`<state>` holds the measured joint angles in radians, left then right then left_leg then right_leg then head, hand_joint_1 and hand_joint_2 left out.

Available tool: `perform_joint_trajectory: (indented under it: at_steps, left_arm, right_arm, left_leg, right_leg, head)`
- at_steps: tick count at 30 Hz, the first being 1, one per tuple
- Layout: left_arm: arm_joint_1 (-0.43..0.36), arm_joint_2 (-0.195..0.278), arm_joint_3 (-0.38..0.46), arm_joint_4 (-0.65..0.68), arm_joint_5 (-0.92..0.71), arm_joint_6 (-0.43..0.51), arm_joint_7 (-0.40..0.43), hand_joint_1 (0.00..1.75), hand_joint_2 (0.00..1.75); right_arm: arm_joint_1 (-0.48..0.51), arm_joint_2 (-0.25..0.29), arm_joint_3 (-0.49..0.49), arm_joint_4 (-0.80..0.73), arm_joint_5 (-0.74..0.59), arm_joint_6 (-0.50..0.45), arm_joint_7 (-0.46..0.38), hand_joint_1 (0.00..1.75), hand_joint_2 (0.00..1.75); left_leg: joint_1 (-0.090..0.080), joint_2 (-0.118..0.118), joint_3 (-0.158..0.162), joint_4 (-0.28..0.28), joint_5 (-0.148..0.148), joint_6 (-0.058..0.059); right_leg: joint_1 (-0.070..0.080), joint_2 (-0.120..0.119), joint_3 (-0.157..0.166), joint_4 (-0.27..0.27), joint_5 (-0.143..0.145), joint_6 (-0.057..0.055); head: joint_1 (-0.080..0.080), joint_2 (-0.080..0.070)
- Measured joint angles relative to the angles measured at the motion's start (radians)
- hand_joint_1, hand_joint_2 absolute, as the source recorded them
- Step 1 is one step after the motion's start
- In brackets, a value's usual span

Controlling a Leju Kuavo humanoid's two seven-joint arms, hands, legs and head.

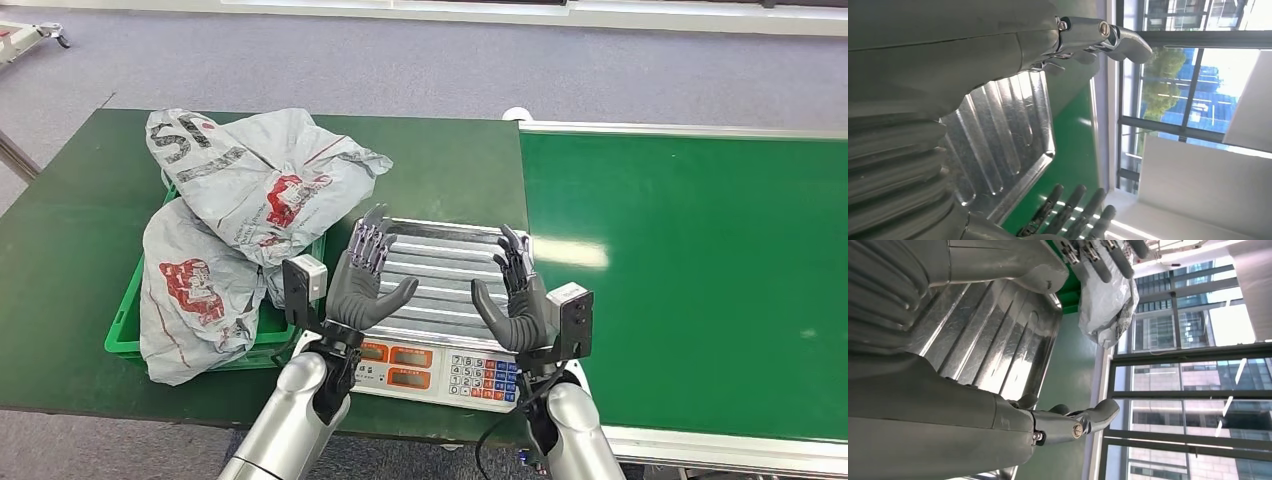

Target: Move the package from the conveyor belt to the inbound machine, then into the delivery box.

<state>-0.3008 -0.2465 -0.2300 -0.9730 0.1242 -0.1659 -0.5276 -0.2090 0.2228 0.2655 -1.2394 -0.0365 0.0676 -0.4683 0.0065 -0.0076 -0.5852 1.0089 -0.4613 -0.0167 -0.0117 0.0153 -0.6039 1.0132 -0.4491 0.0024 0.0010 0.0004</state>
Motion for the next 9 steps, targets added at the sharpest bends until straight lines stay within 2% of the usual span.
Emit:
perform_joint_trajectory:
  at_steps: [6, 8, 9]
  left_arm:
    - [0.041, -0.002, 0.000, -0.030, -0.048, 0.043, 0.000, 0.00, 1.75]
    - [0.049, -0.002, 0.000, -0.038, -0.053, 0.048, 0.001, 0.00, 1.75]
    - [0.051, -0.002, 0.001, -0.040, -0.055, 0.049, 0.001, 0.00, 1.75]
  right_arm:
    - [0.037, 0.007, 0.000, -0.006, 0.030, -0.043, -0.004, 0.00, 0.00]
    - [0.049, 0.008, 0.000, -0.012, 0.044, -0.055, -0.003, 0.00, 0.87]
    - [0.051, 0.008, 0.000, -0.014, 0.047, -0.058, -0.003, 0.00, 1.16]
  left_leg:
    - [0.000, 0.000, 0.000, 0.000, 0.000, 0.000]
    - [0.000, 0.000, 0.000, 0.000, 0.000, 0.000]
    - [0.000, 0.000, 0.000, 0.000, 0.000, 0.000]
  right_leg:
    - [0.000, 0.000, 0.000, 0.000, 0.000, 0.000]
    - [0.000, 0.000, 0.000, 0.000, 0.000, 0.000]
    - [0.000, 0.000, 0.000, 0.000, 0.000, 0.000]
  head:
    - [0.000, 0.000]
    - [0.000, 0.000]
    - [0.000, 0.000]
